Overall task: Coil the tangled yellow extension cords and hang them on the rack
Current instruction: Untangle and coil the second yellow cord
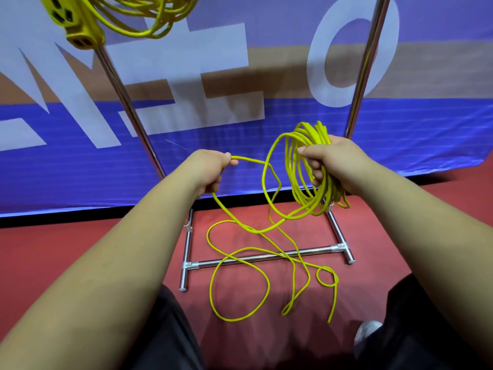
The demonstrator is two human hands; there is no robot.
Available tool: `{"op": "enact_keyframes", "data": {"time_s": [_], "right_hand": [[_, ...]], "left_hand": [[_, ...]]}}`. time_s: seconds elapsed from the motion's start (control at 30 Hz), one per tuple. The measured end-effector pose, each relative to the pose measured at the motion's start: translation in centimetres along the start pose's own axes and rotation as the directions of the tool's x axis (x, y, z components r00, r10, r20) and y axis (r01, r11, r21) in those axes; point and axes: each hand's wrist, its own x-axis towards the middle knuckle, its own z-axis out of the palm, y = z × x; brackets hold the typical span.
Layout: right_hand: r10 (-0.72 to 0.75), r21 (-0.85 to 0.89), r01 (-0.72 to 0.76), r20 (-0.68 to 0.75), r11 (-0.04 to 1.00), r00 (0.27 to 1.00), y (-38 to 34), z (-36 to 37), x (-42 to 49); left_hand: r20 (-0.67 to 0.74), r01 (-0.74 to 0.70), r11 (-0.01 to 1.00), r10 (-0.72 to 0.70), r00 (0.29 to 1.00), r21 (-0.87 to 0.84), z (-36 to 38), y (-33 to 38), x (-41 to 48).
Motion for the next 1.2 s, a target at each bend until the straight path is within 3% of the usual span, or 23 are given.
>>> {"op": "enact_keyframes", "data": {"time_s": [0.13, 0.23, 0.47, 0.67, 0.8, 0.87, 0.97, 1.13, 1.2], "right_hand": [[-0.083, -0.092, 0.092, 0.092, 0.992, 0.992, -0.8, 0.4, -0.5], [-0.126, -0.141, 0.134, 0.064, 0.981, 0.99, -0.9, 0.9, -0.6], [-0.121, -0.167, 0.119, -0.002, 0.979, 0.993, -0.1, 0.5, 0.6], [-0.122, -0.218, 0.141, 0.099, 0.966, 0.988, -0.2, 0.2, 0.4], [-0.105, -0.275, 0.166, 0.225, 0.947, 0.969, -0.4, 1.2, -0.3], [-0.083, -0.281, 0.171, 0.299, 0.944, 0.951, -0.4, 1.9, -0.7], [-0.02, -0.091, 0.059, 0.387, 0.994, 0.922, -0.2, 3.0, -1.0], [-0.004, -0.014, 0.008, 0.301, 1.0, 0.954, -0.4, 4.1, -1.2], [0.018, 0.019, -0.024, 0.262, 1.0, 0.965, -0.5, 4.2, -1.2]], "left_hand": [[-0.048, -0.131, 0.989, 0.134, 0.99, 0.072, -0.8, -0.5, 0.4], [0.017, -0.237, 0.96, 0.237, 0.971, 0.153, -1.6, -0.1, 0.1], [0.062, -0.321, 0.888, 0.319, 0.946, 0.328, -3.6, 0.5, -0.2], [0.277, -0.43, 0.869, 0.363, 0.89, 0.244, -4.0, 0.2, -0.3], [0.352, -0.474, 0.88, 0.444, 0.824, -0.001, -3.1, 0.5, -0.4], [0.354, -0.446, 0.889, 0.453, 0.818, -0.107, -2.2, 0.5, -0.2], [0.32, -0.404, 0.894, 0.447, 0.835, -0.195, -0.6, 0.4, 0.0], [0.135, -0.328, 0.93, 0.351, 0.926, -0.166, 1.5, 0.8, -0.2], [0.1, -0.375, 0.918, 0.388, 0.916, -0.13, 1.5, 0.7, 0.0]]}}
